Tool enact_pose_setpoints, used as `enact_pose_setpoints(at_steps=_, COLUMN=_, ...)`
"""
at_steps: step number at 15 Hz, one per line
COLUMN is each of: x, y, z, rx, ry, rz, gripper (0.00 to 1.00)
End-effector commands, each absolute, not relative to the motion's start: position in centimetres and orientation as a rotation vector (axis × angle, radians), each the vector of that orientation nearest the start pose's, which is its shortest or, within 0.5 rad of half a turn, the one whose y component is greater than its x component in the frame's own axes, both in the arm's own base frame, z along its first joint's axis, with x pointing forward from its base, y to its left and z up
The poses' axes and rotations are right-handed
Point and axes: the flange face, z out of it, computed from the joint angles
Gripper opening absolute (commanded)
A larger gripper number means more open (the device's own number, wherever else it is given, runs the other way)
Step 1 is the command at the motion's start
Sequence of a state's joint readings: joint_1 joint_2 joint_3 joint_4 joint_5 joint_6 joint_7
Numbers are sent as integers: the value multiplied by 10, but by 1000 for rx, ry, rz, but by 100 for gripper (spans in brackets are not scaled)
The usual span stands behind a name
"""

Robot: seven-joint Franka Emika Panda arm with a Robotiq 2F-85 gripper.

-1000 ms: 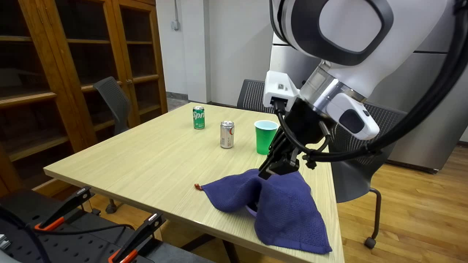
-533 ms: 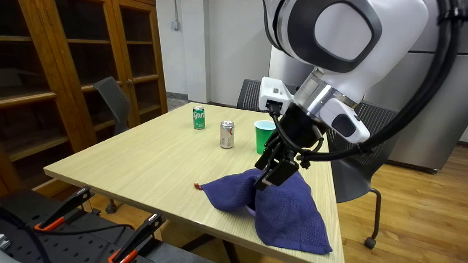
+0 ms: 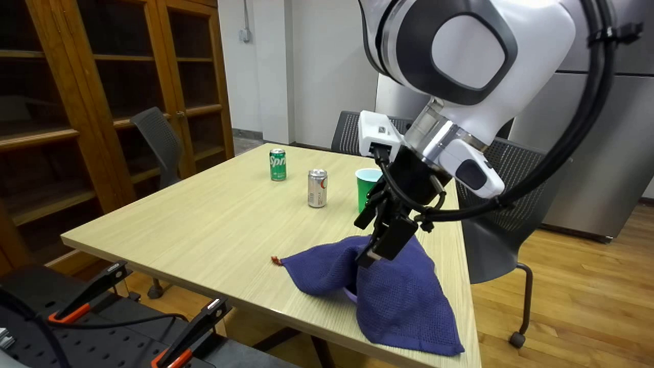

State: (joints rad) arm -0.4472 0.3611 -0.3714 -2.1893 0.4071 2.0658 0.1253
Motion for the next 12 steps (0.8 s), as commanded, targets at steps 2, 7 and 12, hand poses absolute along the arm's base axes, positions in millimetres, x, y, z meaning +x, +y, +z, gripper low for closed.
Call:
enact_pose_setpoints(at_steps=2, x=372, y=-347, z=198, rx=-2394, ry=1411, rz=512, gripper=100)
enact_pose_setpoints(at_steps=7, x=376, y=-336, z=189, rx=-2423, ry=1340, rz=519, gripper=100)
enact_pose_setpoints(at_steps=12, x=381, y=-333, z=185, rx=-2440, ry=1312, rz=526, gripper=100)
